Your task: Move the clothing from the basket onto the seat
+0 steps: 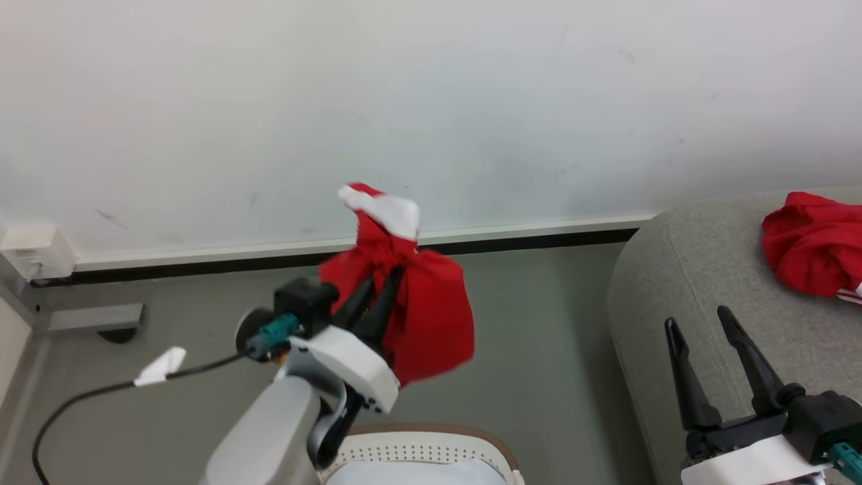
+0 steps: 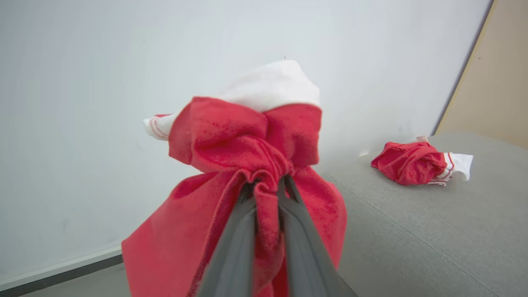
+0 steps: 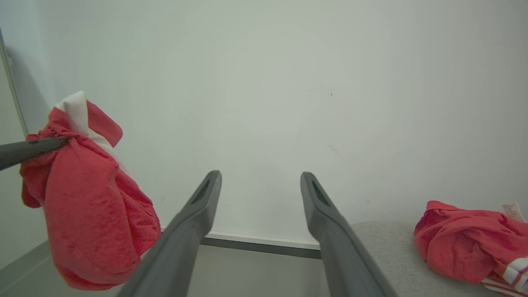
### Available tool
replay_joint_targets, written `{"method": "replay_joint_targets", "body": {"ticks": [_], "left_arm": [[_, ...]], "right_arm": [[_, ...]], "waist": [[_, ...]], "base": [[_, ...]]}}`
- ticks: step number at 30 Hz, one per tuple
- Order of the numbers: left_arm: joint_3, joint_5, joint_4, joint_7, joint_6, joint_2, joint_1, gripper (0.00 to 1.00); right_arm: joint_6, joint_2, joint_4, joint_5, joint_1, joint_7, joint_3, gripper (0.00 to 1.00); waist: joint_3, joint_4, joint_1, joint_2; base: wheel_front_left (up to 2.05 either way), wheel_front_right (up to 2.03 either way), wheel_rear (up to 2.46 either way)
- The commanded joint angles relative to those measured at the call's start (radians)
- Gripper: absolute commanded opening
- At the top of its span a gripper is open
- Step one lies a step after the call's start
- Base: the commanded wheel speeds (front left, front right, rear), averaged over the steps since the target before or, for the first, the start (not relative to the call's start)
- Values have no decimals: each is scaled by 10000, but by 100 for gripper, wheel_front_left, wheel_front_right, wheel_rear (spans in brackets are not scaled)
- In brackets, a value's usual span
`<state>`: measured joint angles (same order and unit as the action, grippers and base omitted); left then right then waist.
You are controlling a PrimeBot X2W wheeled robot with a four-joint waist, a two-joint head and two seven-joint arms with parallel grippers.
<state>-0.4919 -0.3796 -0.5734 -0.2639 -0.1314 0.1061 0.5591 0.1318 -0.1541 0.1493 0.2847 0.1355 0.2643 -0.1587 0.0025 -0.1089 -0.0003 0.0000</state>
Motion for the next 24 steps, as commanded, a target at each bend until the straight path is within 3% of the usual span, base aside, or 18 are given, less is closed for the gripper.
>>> {"method": "replay_joint_targets", "body": {"ticks": [1, 15, 24], "left_arm": [[87, -141, 287, 65, 25, 69, 169, 0], [271, -450, 2872, 1102, 597, 490, -241, 0], [75, -461, 3322, 1283, 593, 453, -341, 0]], "right_arm": [[-22, 34, 23, 56, -206, -1, -40, 100], [-22, 17, -57, 231, -81, -1, -648, 100], [-22, -660, -180, 133, 471, -1, -1974, 100]], "waist": [[-80, 35, 3, 0], [-190, -7, 3, 0], [-140, 164, 3, 0]], "base": [[0, 0, 0], [0, 0, 0], [0, 0, 0]]}}
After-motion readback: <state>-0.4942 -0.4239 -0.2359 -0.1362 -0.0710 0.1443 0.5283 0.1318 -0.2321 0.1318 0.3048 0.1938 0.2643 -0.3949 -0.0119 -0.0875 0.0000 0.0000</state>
